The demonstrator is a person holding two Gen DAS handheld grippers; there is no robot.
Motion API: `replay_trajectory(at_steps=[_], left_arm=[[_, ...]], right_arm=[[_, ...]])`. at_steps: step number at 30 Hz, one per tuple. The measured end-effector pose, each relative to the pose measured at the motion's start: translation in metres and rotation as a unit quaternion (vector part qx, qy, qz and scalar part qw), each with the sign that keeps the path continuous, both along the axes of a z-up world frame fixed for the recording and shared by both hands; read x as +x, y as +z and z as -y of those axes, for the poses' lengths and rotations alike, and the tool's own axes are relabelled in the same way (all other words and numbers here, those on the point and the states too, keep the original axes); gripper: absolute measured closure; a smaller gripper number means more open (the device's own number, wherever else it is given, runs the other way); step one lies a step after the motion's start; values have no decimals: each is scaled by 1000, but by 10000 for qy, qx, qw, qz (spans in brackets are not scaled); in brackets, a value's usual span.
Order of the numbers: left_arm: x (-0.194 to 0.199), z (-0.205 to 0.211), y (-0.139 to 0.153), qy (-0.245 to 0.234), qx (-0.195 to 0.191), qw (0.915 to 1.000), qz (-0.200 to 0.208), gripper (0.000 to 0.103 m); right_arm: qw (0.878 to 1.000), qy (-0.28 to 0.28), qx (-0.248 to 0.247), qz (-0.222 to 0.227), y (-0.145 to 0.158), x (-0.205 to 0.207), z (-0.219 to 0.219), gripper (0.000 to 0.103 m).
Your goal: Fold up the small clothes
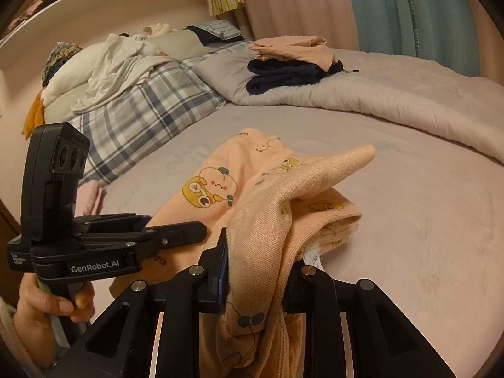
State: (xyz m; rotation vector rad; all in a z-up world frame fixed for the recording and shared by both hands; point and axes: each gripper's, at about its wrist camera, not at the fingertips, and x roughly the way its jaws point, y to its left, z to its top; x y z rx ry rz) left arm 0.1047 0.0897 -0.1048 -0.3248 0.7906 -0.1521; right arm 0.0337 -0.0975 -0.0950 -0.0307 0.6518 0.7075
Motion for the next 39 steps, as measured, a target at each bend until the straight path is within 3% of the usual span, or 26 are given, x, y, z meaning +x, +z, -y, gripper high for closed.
replay_trajectory(at_steps=[39], left_arm=[[40, -9, -10, -3, 242, 9997, -99, 75]], right_arm=[[9999, -64, 75, -46, -9, 22, -4, 76]])
